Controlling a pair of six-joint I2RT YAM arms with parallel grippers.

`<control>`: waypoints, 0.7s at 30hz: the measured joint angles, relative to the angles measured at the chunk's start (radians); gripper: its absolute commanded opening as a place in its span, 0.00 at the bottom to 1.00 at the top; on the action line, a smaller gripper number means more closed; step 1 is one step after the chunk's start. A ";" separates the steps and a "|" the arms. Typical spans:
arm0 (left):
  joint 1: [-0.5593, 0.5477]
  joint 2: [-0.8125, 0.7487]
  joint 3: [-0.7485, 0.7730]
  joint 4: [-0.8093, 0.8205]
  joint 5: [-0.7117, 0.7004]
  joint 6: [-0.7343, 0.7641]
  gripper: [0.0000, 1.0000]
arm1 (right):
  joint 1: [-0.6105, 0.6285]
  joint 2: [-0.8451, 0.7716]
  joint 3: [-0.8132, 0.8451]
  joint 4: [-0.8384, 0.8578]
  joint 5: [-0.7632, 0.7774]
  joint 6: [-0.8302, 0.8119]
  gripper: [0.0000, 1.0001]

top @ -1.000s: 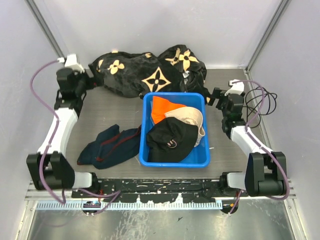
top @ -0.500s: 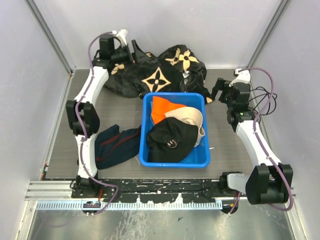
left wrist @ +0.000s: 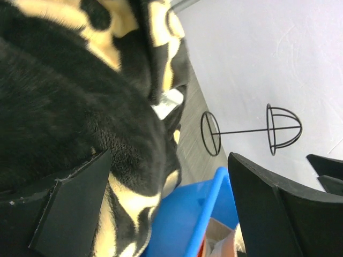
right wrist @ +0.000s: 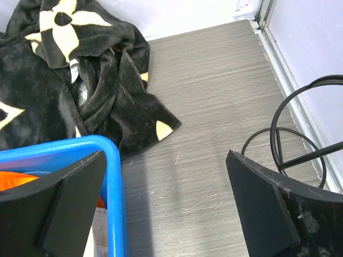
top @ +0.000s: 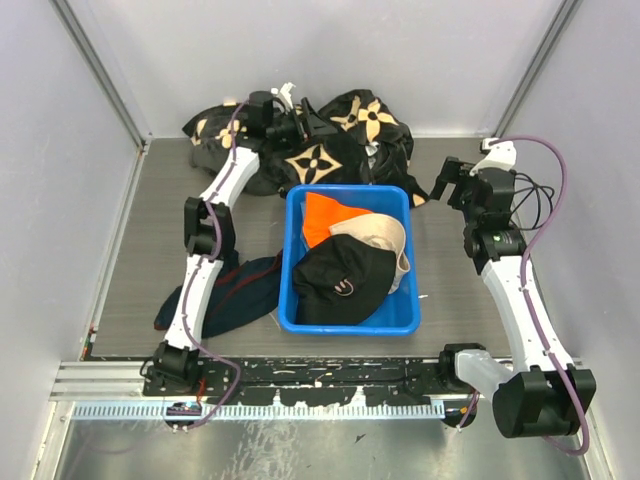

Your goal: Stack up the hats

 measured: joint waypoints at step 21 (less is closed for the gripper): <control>0.017 0.000 0.093 -0.507 -0.573 0.217 0.98 | 0.000 -0.045 0.052 -0.144 0.030 -0.017 1.00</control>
